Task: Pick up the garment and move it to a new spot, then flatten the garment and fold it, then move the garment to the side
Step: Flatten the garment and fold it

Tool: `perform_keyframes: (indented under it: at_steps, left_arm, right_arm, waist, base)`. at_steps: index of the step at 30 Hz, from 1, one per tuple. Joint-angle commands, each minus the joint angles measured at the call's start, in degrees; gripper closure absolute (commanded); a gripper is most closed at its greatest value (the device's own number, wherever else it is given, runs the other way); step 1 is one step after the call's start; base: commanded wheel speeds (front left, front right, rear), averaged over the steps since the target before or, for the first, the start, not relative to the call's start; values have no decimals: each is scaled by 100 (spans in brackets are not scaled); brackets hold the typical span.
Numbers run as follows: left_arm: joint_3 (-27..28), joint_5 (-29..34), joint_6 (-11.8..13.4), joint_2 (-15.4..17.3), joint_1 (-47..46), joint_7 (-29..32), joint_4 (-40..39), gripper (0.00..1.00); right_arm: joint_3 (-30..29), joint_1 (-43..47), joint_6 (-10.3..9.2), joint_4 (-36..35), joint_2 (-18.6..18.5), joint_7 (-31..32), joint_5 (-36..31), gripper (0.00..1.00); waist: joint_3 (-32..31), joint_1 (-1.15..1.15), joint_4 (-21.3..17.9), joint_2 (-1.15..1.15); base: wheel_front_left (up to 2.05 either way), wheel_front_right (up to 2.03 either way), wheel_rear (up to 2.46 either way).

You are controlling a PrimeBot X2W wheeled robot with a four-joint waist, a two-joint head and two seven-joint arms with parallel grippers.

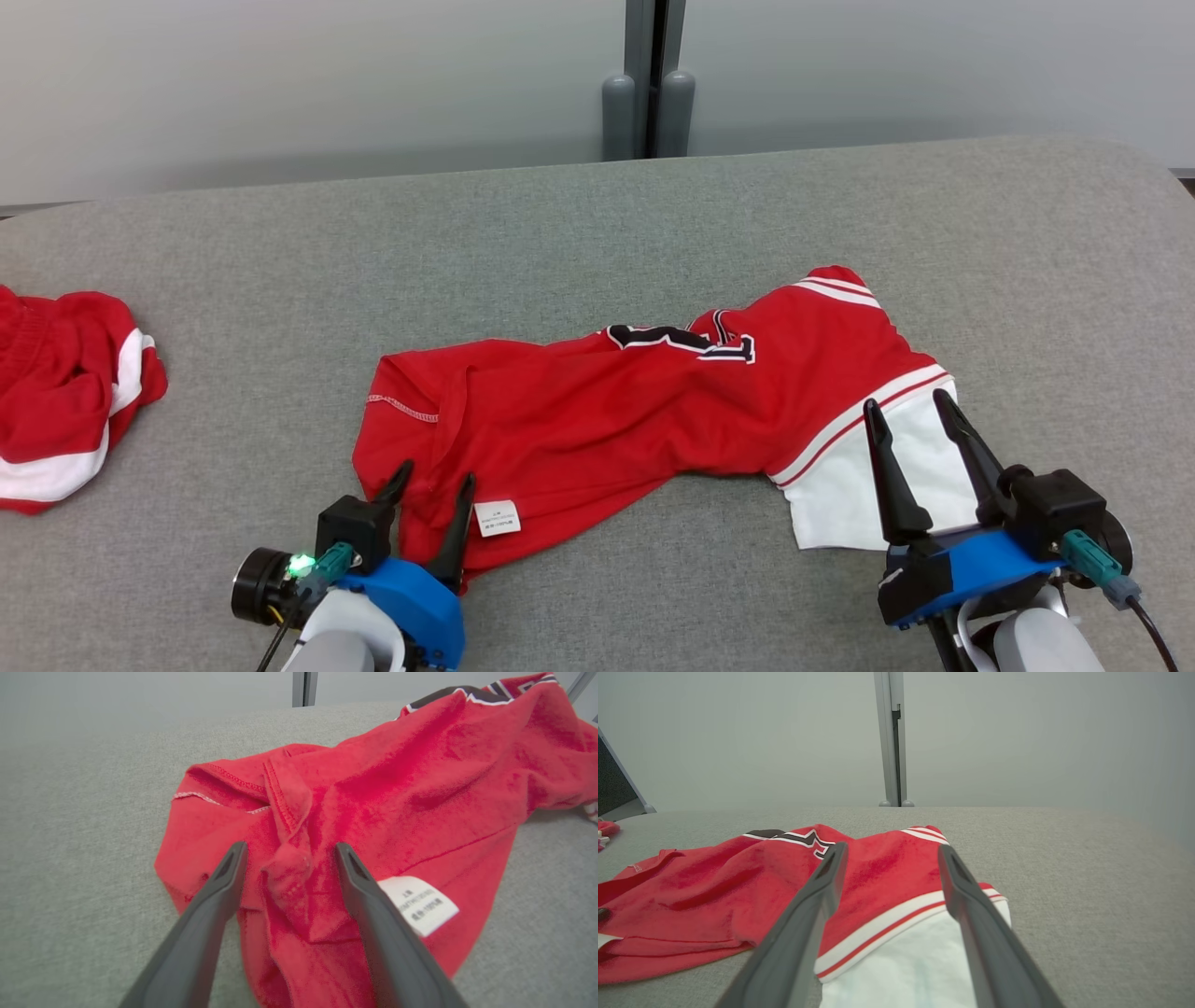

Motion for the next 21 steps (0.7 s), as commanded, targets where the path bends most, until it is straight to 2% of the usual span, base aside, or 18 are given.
perform_keyframes:
  at_steps: [1,2,3,4,12,21]
  left_arm:
    - [-33,-34,-1,17,-161,-47,41,7]
    - [-41,-53,-1,12,-202,-57,83,55]
    - [-49,-68,-1,12,-230,-64,119,96]
    - [-65,-85,-1,11,-253,-80,163,100]
    - [-40,-232,-2,102,-674,-129,303,100]
    - [-39,-287,-2,289,-1765,-142,73,100]
  right_arm:
    - [-1,-108,3,31,-3,-42,28,0]
    - [-6,-111,3,35,-3,-46,30,0]
    - [-12,-105,3,37,-3,-53,29,0]
    - [-21,-102,3,40,-3,-57,26,0]
    - [-57,-127,3,83,-2,-92,47,0]
    - [-138,-170,3,155,-3,-120,110,0]
  waist:
    - [5,0,-13,0]
    - [8,0,-21,0]
    - [10,0,-28,0]
    - [12,0,-34,0]
    - [37,0,-114,0]
    - [91,0,-249,0]
  base:
    - [0,0,0]
    - [0,0,0]
    - [0,0,0]
    - [0,0,0]
    - [0,0,0]
    - [0,0,0]
